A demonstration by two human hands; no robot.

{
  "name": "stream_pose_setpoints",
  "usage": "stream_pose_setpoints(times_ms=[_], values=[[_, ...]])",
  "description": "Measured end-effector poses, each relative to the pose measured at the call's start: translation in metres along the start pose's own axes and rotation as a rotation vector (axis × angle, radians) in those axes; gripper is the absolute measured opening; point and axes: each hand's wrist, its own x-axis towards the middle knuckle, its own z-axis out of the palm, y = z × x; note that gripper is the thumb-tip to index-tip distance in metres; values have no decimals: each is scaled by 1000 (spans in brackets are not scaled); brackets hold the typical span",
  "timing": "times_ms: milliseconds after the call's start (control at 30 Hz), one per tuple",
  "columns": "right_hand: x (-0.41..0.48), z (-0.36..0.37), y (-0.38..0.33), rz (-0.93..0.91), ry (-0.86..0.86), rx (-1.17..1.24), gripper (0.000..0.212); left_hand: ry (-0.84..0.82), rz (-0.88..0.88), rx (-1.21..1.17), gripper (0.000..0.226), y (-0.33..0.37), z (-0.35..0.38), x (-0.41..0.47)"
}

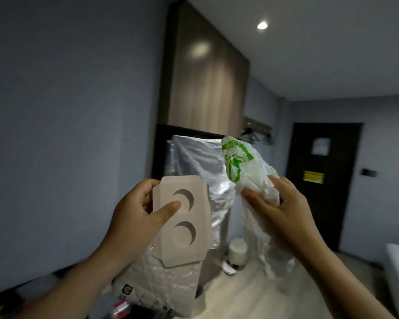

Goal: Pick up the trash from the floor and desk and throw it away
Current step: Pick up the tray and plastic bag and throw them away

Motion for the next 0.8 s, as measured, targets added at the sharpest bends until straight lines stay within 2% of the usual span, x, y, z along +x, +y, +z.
stream_pose_setpoints(times_ms=[200,367,500,800], values=[[-18,-106,70,82,71,-208,35,-171,35,-170,26,14,126,1],[-23,-162,118,130,100,-276,38,-248,50,-244,25,21,205,9],[-29,-190,156,188,90,-324,48,-311,31,-311,24,18,267,12],[-24,-212,250,273,84,-428,47,-431,-3,-407,22,-16,390,35]])
